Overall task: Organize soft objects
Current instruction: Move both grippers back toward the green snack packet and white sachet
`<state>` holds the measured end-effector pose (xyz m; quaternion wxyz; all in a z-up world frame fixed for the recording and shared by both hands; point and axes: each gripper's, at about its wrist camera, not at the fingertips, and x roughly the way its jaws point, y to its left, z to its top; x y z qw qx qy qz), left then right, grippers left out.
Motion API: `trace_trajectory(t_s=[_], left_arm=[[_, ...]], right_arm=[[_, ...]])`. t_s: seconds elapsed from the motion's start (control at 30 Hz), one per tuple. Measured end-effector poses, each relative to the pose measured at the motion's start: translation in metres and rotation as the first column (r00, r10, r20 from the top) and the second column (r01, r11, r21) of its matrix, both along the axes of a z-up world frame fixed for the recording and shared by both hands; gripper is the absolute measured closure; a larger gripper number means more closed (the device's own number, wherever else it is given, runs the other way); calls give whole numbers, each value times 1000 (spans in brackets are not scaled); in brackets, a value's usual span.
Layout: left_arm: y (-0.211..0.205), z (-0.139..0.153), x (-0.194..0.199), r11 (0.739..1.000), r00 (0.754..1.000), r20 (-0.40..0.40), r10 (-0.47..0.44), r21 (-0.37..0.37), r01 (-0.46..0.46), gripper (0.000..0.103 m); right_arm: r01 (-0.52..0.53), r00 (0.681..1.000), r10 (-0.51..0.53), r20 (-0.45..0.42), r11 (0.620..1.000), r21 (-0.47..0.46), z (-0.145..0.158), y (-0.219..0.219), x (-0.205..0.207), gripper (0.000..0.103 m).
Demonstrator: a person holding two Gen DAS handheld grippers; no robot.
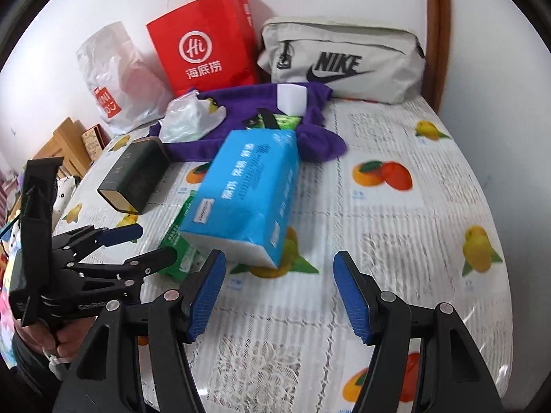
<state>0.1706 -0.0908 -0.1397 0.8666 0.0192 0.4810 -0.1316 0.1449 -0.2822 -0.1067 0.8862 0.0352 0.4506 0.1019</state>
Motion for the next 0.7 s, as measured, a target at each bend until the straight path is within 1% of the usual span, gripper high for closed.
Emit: trace_trajectory(t_s=[0.17, 0.3, 0.33, 0.37, 0.4, 0.43, 0.5, 0.53, 0.7], left_arm=[[-8, -15, 4, 1000, 999, -47, 15, 28, -13, 28], [-19, -28, 7, 994, 999, -34, 26, 110, -22, 28], [-19, -29, 7, 993, 999, -27, 33, 113, -30, 27], [-18, -29, 7, 994, 999, -16, 41, 103, -39, 28], [-15, -28, 6, 995, 999, -12, 45, 87, -44, 35], [-14, -27, 5, 995, 999, -10, 46, 85, -44, 48], [-8, -25, 3, 996, 999, -3, 43, 73, -42, 57], [-3, -24, 3, 997, 999, -6, 43, 57, -42, 61], [21, -19, -8, 998, 998, -10, 55, 23, -55, 64]], right_arm=[[29, 1000, -29, -8, 1000, -7, -5, -7, -7, 39], [30, 999, -31, -26, 999, -10, -11, -7, -8, 39], [29, 999, -29, -29, 1000, -9, -13, -6, -8, 39], [25, 999, -25, -33, 1000, -8, -14, -5, -9, 39], [22, 999, -22, -36, 1000, -7, -15, -4, -9, 39], [17, 999, -18, -40, 1000, -10, -17, -2, -10, 39], [6, 999, -7, -45, 1000, -11, -19, 3, -12, 39], [-2, 999, 2, -49, 1000, -10, -20, 6, -13, 39], [-44, 998, 43, -51, 999, -10, -22, 25, -18, 39]])
